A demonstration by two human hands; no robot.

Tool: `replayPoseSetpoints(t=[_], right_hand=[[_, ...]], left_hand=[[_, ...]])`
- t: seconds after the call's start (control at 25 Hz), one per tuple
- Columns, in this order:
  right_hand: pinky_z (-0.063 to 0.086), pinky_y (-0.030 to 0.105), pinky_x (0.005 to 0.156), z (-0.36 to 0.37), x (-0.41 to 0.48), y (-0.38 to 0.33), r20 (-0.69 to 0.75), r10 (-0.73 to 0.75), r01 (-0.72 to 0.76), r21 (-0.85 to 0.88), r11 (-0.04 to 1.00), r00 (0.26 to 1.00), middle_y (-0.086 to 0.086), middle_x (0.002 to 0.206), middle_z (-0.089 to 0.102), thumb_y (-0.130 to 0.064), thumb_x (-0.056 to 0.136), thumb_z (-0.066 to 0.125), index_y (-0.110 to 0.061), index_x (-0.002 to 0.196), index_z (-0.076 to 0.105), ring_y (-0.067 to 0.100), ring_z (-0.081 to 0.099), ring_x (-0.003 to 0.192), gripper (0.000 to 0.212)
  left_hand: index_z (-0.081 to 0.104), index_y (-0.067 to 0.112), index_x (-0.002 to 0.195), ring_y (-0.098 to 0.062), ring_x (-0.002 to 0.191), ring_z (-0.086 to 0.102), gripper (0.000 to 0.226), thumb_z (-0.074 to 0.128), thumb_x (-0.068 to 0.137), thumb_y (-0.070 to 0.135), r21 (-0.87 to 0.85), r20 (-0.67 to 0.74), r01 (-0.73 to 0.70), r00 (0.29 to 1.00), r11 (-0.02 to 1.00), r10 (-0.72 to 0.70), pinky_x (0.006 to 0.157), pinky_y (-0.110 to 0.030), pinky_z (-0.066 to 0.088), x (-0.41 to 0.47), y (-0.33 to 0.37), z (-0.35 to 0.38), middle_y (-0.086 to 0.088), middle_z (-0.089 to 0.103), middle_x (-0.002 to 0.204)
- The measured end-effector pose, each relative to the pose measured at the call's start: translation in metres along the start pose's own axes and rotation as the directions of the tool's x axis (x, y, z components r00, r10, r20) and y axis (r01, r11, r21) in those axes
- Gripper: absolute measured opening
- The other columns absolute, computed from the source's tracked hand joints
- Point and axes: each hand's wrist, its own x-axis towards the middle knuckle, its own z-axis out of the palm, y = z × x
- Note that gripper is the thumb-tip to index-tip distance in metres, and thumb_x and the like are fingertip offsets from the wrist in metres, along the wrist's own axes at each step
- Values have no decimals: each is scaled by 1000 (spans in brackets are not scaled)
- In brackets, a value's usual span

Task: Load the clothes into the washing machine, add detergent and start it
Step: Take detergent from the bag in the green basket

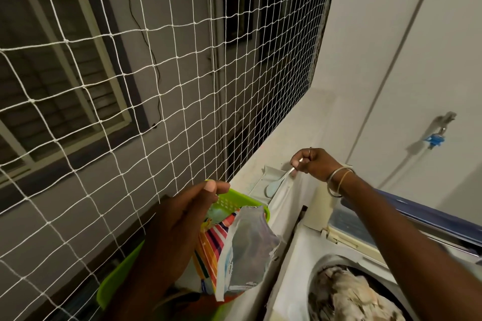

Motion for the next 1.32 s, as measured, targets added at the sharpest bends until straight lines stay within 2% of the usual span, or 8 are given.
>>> replayPoseSetpoints(t=[0.16, 0.28, 0.44, 0.64, 0.76, 0.92, 1.16, 1.32], right_hand=[[40, 18, 64, -3, 3, 6, -4, -47, 47, -9, 999, 999, -15, 55, 59, 4, 89, 63, -20, 70, 66, -3, 49, 55, 30], [43, 23, 70, -3, 4, 10, -31, -78, 78, -8, 997, 996, -2, 71, 63, 5, 89, 63, -20, 72, 66, 9, 53, 67, 31], [45, 23, 73, -3, 3, 12, -38, -94, 94, -10, 996, 995, -4, 71, 66, 5, 90, 61, -20, 73, 66, 5, 57, 67, 31], [45, 28, 74, 0, 2, 14, -33, -104, 103, -26, 994, 994, 1, 73, 64, 5, 89, 62, -20, 73, 67, 13, 54, 71, 30], [45, 19, 70, 2, -3, 10, -26, -101, 100, -11, 995, 995, -2, 70, 62, 7, 89, 61, -17, 73, 65, 5, 53, 65, 30], [45, 8, 64, 9, -9, 5, -45, -112, 112, 7, 994, 993, 0, 70, 62, 10, 89, 58, -13, 75, 64, 0, 55, 62, 28], [45, 26, 72, 6, -3, 8, -65, -138, 134, -55, 989, 988, 1, 75, 63, 8, 87, 61, -21, 71, 65, 13, 53, 72, 33], [44, 20, 69, 4, -2, 4, -76, -137, 131, -81, 988, 988, -4, 71, 62, 9, 86, 61, -23, 69, 63, 9, 53, 68, 36]], left_hand=[[73, 40, 108, 1, 105, 67, 42, 41, 88, 58, 6, 7, 15, 1000, 1000, -15, 86, -13, 50, 0, -3, 6, 21, 72, 109], [73, 36, 108, 0, 105, 68, 39, 43, 89, 52, -3, 27, 4, 1000, 1000, -4, 84, -11, 51, -1, 0, 8, 20, 73, 108], [74, 35, 106, 3, 100, 68, 40, 43, 89, 55, 3, 4, -20, 1000, 1000, 20, 80, -7, 50, -2, 2, 7, 22, 73, 103], [74, 37, 106, 0, 99, 69, 42, 38, 91, 52, 44, -9, -15, 1000, 999, 15, 84, -19, 53, -1, 0, 3, 18, 74, 103], [75, 41, 99, 3, 95, 69, 39, 38, 90, 48, 56, -20, -16, 1000, 998, 17, 77, -8, 51, -2, 4, 6, 22, 74, 98], [67, 64, 85, 10, 89, 66, 33, 41, 87, 46, 89, -56, 7, 998, 996, -2, 74, -9, 47, -3, 11, 10, 34, 69, 88], [76, 42, 94, -3, 94, 70, 36, 41, 91, 43, 62, -26, -19, 999, 998, 21, 86, -26, 53, -1, 2, 11, 19, 75, 97], [72, 55, 92, 2, 93, 69, 37, 36, 89, 44, 90, -21, -24, 999, 996, 26, 80, -12, 50, 0, 1, 12, 27, 73, 93]])
